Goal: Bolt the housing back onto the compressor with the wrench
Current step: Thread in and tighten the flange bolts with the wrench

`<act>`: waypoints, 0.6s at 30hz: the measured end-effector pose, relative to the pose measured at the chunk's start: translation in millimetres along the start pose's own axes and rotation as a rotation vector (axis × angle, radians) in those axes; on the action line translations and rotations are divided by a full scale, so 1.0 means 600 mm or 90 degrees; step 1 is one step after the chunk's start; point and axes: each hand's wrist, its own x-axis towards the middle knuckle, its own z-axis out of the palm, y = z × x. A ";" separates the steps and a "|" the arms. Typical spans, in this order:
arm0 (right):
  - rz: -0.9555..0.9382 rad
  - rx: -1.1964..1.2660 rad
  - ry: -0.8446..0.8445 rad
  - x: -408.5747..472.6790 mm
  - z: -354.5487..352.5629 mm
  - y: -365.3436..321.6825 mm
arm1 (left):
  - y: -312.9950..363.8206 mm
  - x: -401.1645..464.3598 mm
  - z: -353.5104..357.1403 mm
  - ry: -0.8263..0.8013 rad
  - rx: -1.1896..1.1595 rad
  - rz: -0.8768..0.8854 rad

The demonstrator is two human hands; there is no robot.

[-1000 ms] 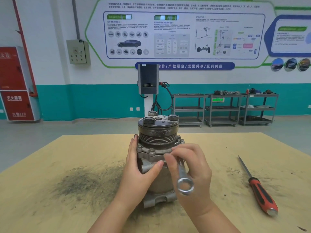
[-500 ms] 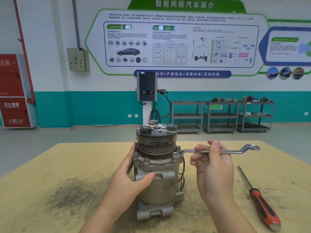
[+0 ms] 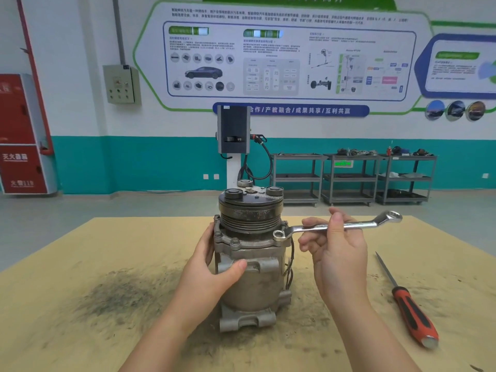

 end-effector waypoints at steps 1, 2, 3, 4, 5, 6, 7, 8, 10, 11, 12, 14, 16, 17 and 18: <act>-0.005 0.001 0.007 -0.002 0.002 0.000 | 0.000 -0.001 0.001 -0.006 -0.002 -0.003; -0.001 0.015 0.017 -0.003 0.003 0.000 | 0.000 -0.003 0.001 -0.009 -0.004 -0.005; 0.011 0.037 0.030 -0.003 0.003 0.001 | 0.000 -0.004 0.003 -0.008 -0.004 -0.006; 0.028 0.062 0.043 -0.002 0.003 0.003 | 0.001 -0.006 0.006 -0.006 0.000 -0.008; 0.049 0.087 0.053 -0.002 0.003 0.005 | 0.003 -0.008 0.009 -0.004 0.009 -0.009; 0.070 0.108 0.058 -0.002 0.003 0.008 | 0.004 -0.010 0.013 0.000 0.020 -0.009; 0.087 0.124 0.060 -0.001 0.002 0.011 | 0.004 -0.012 0.016 0.007 0.030 -0.008; 0.100 0.135 0.061 -0.001 0.001 0.013 | 0.003 -0.013 0.019 0.016 0.036 -0.007; 0.101 0.141 0.062 -0.002 0.001 0.014 | 0.003 -0.013 0.021 0.025 0.039 -0.004; 0.087 0.133 0.058 -0.003 0.001 0.013 | 0.004 -0.013 0.022 0.024 0.040 0.000; 0.063 0.117 0.051 -0.004 0.002 0.011 | 0.004 -0.013 0.021 0.022 0.043 0.004; -0.005 0.067 0.027 -0.009 0.003 0.008 | 0.004 -0.013 0.021 0.020 0.049 0.010; -0.090 0.001 0.001 -0.017 0.006 0.006 | 0.003 -0.013 0.021 0.018 0.049 0.012; -0.136 -0.032 -0.009 -0.022 0.008 0.007 | 0.003 -0.013 0.021 0.017 0.047 0.012; -0.182 -0.061 -0.019 -0.028 0.011 0.008 | 0.002 -0.013 0.021 0.016 0.043 0.011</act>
